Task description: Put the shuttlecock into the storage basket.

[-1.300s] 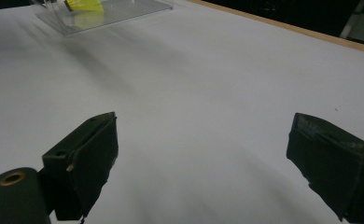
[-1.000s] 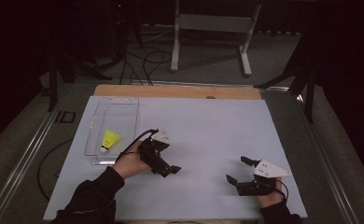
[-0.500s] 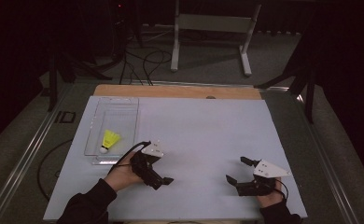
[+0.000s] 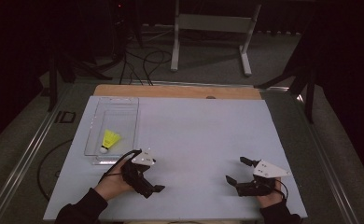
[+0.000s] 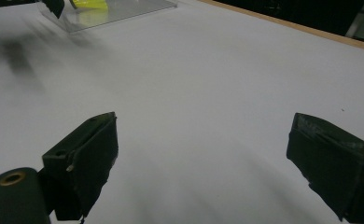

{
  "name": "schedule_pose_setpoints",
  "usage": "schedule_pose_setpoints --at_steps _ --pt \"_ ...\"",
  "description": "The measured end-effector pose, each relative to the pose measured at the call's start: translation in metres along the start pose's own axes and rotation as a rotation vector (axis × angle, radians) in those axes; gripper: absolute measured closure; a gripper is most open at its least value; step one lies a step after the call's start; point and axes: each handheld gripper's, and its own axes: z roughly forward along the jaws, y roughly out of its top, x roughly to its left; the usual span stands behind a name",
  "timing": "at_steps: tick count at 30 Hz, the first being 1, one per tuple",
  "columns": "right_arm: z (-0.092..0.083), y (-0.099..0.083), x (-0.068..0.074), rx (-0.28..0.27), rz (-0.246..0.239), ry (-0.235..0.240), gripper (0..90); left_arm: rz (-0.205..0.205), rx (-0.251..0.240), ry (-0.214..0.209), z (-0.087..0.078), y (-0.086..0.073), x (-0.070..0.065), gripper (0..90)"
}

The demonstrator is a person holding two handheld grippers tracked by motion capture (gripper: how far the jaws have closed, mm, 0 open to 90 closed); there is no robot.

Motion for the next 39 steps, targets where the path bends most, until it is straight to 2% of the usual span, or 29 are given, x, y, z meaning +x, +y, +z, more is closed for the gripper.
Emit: schedule_pose_setpoints --at_steps 4,10,14,16,21,25,27,30,34,36,39 --pt "0.000 0.000 0.000 -0.001 -0.001 0.001 9.2 -0.036 0.013 0.022 -0.004 -0.011 0.000 0.1" --pt "0.001 0.000 0.001 0.003 0.001 0.004 9.2 -0.060 0.023 0.047 -0.010 -0.026 -0.001 0.1" --pt "0.001 0.000 0.001 0.004 0.001 0.003 9.2 -0.079 0.009 0.059 -0.018 -0.035 -0.001 0.1" --pt "0.001 0.000 0.001 0.006 0.001 0.004 9.2 -0.086 0.002 0.081 -0.021 -0.040 -0.001 0.1" --pt "0.002 0.000 0.001 0.008 0.000 0.006 9.2 -0.125 -0.004 0.088 -0.027 -0.054 0.001 0.1" --pt "0.002 0.000 0.001 0.008 0.000 0.006 9.2 -0.152 -0.008 0.095 -0.030 -0.060 0.003 0.1" --pt "0.002 0.000 0.001 0.008 0.001 0.006 9.2 -0.170 -0.014 0.112 -0.033 -0.063 0.003 0.1" --pt "0.002 0.000 0.001 0.009 0.003 0.007 9.2 -0.174 -0.012 0.126 -0.035 -0.066 0.003 0.1" --pt "0.002 -0.001 0.001 0.011 0.003 0.006 9.2 -0.199 -0.028 0.150 -0.037 -0.070 0.001 0.1" --pt "0.002 -0.001 0.001 0.011 0.003 0.007 9.2 -0.230 -0.054 0.168 -0.039 -0.075 0.002 0.1" --pt "0.002 -0.001 0.001 0.011 0.002 0.007 9.2 -0.249 -0.079 0.177 -0.040 -0.080 0.002 0.1"
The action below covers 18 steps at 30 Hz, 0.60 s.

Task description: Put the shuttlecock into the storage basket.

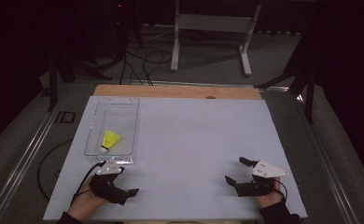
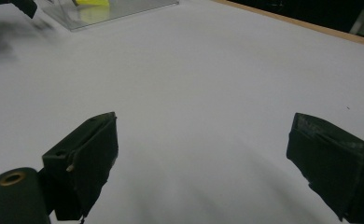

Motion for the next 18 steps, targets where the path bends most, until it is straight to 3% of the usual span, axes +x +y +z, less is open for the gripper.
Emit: schedule_pose_setpoints --at_steps 7,11,18 --pt "0.000 0.000 0.000 0.002 0.000 0.001 9.2 -0.031 -0.055 0.013 -0.003 -0.008 0.006 0.1" --pt "0.000 0.000 0.000 0.002 -0.001 0.004 9.2 -0.028 -0.050 0.057 -0.004 -0.010 0.006 0.1" --pt "0.000 -0.001 0.001 0.007 -0.004 0.006 9.2 -0.035 -0.064 0.085 -0.004 -0.013 0.008 0.1"
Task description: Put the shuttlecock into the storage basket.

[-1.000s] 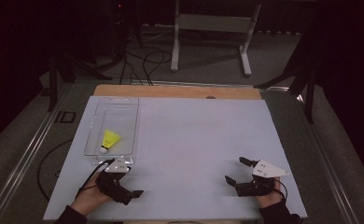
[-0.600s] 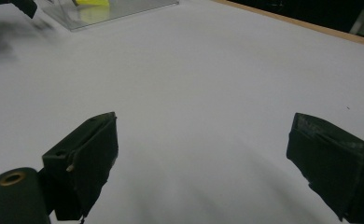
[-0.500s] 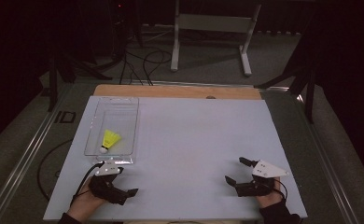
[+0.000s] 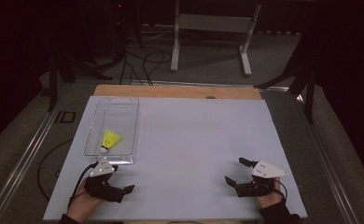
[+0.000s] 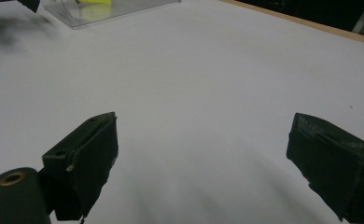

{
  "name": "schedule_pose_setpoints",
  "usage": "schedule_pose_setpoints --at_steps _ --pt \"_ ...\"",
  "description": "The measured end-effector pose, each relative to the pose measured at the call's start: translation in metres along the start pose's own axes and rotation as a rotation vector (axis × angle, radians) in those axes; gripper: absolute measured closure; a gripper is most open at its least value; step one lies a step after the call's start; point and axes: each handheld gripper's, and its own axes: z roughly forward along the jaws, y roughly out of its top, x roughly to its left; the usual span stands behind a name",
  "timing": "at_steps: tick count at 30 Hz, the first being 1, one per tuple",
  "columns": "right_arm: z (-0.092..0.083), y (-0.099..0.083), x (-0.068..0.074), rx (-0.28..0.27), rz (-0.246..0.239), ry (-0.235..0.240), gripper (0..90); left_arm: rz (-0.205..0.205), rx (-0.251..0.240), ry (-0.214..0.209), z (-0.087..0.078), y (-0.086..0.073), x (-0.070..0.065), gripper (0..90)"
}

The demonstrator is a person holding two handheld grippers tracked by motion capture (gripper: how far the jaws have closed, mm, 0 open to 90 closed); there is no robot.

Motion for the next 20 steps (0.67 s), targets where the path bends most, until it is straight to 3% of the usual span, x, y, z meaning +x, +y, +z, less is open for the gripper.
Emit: schedule_pose_setpoints --at_steps 9,20 --pt "0.0008 -0.0009 -0.0006 0.008 0.004 -0.001 9.2 0.010 -0.002 0.020 0.0013 0.0005 -0.0022 0.1" --pt "0.0009 -0.0011 -0.0008 0.011 0.001 -0.003 9.2 0.017 0.010 0.010 0.0026 0.0004 -0.0034 0.1"
